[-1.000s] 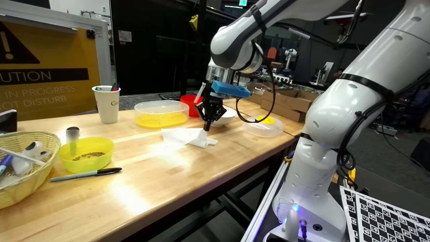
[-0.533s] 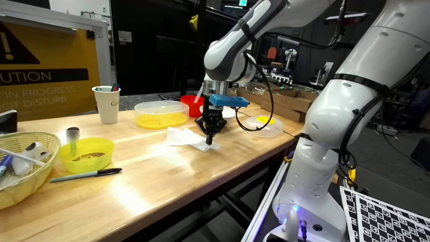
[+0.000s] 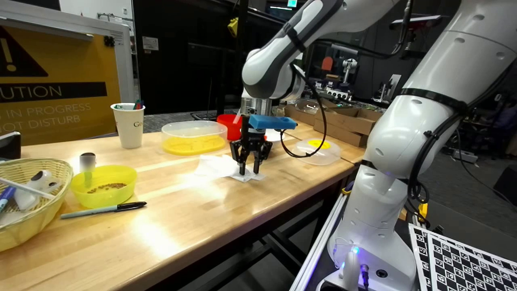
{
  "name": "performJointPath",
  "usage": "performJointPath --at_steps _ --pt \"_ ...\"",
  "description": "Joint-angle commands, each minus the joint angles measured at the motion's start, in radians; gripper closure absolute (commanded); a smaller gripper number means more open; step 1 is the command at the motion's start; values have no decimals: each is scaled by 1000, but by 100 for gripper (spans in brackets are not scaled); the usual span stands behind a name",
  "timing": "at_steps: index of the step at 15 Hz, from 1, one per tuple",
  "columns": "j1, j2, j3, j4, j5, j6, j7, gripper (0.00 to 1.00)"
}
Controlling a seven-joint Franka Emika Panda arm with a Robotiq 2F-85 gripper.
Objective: Fold the paper towel in half
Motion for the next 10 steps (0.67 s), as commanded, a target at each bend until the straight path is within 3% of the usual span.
performJointPath --at_steps 1,4,10 --pt "-9 -85 10 -18 -15 -22 21 19" --pt "-19 -170 16 -19 -40 -60 30 1" --pt "-28 -281 44 -12 -97 -154 57 0"
